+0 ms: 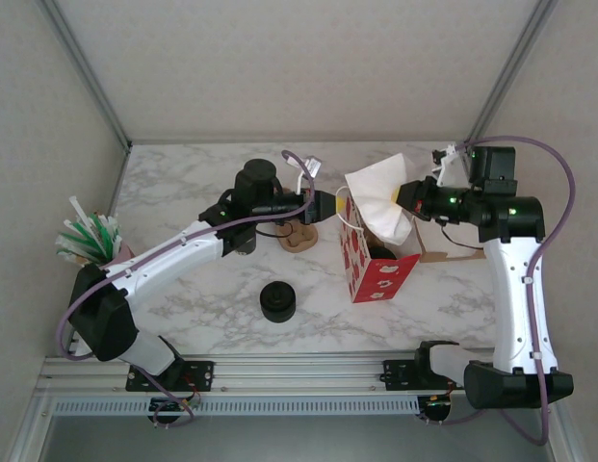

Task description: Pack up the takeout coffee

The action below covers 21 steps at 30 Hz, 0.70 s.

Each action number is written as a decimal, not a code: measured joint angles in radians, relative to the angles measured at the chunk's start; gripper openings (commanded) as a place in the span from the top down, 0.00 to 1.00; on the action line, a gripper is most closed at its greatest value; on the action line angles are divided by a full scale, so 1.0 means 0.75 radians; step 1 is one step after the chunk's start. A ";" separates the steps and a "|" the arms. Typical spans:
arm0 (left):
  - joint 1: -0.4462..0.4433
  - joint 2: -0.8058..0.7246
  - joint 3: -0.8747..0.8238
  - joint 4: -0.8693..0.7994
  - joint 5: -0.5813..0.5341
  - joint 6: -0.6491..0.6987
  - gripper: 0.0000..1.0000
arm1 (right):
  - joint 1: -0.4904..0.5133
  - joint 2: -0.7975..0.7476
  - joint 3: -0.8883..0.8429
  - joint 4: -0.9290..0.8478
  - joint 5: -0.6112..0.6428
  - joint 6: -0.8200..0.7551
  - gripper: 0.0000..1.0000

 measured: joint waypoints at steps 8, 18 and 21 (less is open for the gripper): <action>0.000 -0.017 -0.001 -0.007 -0.033 0.001 0.96 | 0.048 -0.002 -0.019 -0.060 0.165 -0.031 1.00; 0.000 -0.030 -0.001 -0.026 -0.053 0.002 0.97 | 0.258 0.052 0.011 -0.177 0.587 -0.070 1.00; 0.000 -0.030 -0.001 -0.027 -0.057 0.002 0.97 | 0.294 0.070 0.021 -0.196 0.693 -0.075 1.00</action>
